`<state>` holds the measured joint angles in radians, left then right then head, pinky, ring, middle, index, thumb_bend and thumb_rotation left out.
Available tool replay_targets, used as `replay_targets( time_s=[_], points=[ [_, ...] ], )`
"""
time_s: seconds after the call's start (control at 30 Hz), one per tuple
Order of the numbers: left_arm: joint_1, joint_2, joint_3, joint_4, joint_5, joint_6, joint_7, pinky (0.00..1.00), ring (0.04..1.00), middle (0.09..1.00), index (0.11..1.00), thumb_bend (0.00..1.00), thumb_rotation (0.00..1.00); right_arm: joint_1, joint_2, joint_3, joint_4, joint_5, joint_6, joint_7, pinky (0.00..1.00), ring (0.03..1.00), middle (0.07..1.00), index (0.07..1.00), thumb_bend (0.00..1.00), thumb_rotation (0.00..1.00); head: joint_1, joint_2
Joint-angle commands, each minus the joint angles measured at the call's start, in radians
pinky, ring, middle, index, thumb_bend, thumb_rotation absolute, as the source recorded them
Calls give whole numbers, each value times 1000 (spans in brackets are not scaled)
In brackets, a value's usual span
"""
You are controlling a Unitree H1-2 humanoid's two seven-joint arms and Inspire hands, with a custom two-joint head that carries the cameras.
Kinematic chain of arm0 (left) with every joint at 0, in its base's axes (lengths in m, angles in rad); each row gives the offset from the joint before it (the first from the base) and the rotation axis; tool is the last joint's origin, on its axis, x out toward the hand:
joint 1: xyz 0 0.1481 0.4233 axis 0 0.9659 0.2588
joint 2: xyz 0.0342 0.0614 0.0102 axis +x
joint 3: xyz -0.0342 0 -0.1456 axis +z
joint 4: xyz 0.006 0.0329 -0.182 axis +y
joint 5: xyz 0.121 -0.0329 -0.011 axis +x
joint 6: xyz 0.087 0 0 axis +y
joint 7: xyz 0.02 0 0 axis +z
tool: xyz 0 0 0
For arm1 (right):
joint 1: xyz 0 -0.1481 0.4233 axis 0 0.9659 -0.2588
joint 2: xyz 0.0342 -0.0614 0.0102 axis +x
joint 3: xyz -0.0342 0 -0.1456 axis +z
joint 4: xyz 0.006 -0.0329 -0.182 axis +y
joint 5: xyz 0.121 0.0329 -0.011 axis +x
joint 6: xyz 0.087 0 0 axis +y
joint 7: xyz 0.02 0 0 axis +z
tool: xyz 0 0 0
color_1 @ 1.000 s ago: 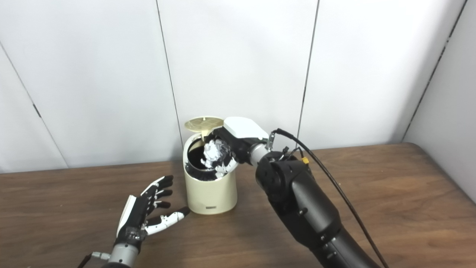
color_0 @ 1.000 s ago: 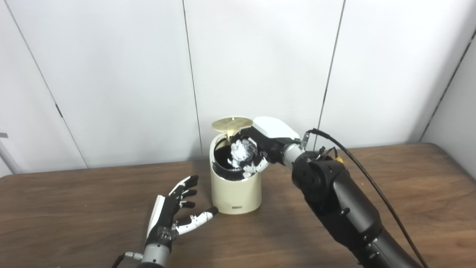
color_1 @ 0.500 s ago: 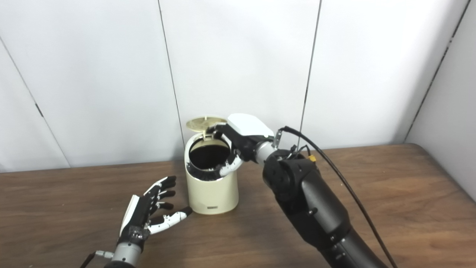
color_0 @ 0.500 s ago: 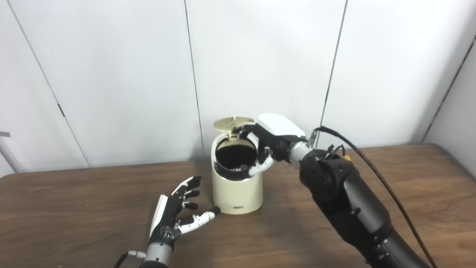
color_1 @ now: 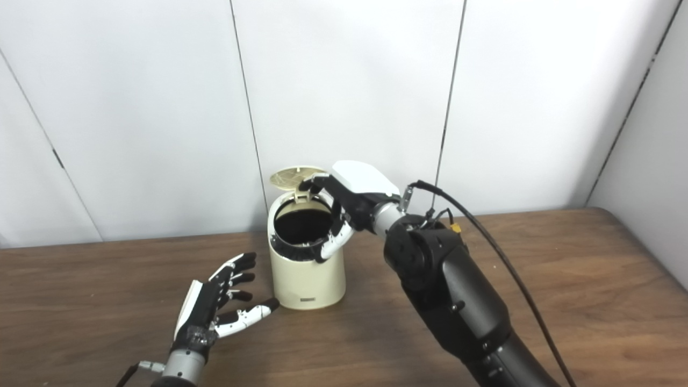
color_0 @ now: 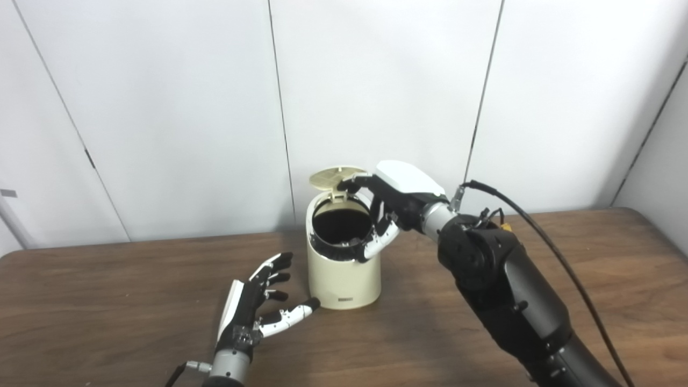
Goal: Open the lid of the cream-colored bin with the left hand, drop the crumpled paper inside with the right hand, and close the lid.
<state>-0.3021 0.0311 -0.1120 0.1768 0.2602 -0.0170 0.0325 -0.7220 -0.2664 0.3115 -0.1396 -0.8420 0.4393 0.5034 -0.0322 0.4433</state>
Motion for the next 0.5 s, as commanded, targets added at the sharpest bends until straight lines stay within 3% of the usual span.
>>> replay_targets(
  time_s=[0.0,0.03,0.07,0.13,0.3,0.47],
  points=[
    [-40,-1,2,-16,-3,-33,9,655,803,854,884,732,150,-27,11,-29,-25,4,-29,-83,392,509,688,692,834,5,-1,1],
    [-40,-1,2,-16,-4,-33,9,662,805,854,885,731,151,-23,15,-36,-26,8,-36,-102,377,481,628,648,809,2,-1,1],
    [-39,-1,2,-18,-4,-32,8,664,807,854,886,731,153,-18,16,-45,-29,16,-40,-114,375,469,559,620,689,1,1,3],
    [-38,0,1,-21,-1,-30,9,670,808,856,886,730,159,-13,14,-59,-37,36,-40,-117,383,453,478,551,558,0,2,3],
    [-35,3,0,-30,4,-26,8,673,807,857,884,731,162,9,-6,-82,-72,66,-33,-111,356,419,454,525,525,0,5,9],
    [-32,8,2,-39,-1,-24,0,703,812,859,886,729,164,49,-24,-106,-138,60,18,-82,338,400,449,518,525,0,7,13]
  ],
)
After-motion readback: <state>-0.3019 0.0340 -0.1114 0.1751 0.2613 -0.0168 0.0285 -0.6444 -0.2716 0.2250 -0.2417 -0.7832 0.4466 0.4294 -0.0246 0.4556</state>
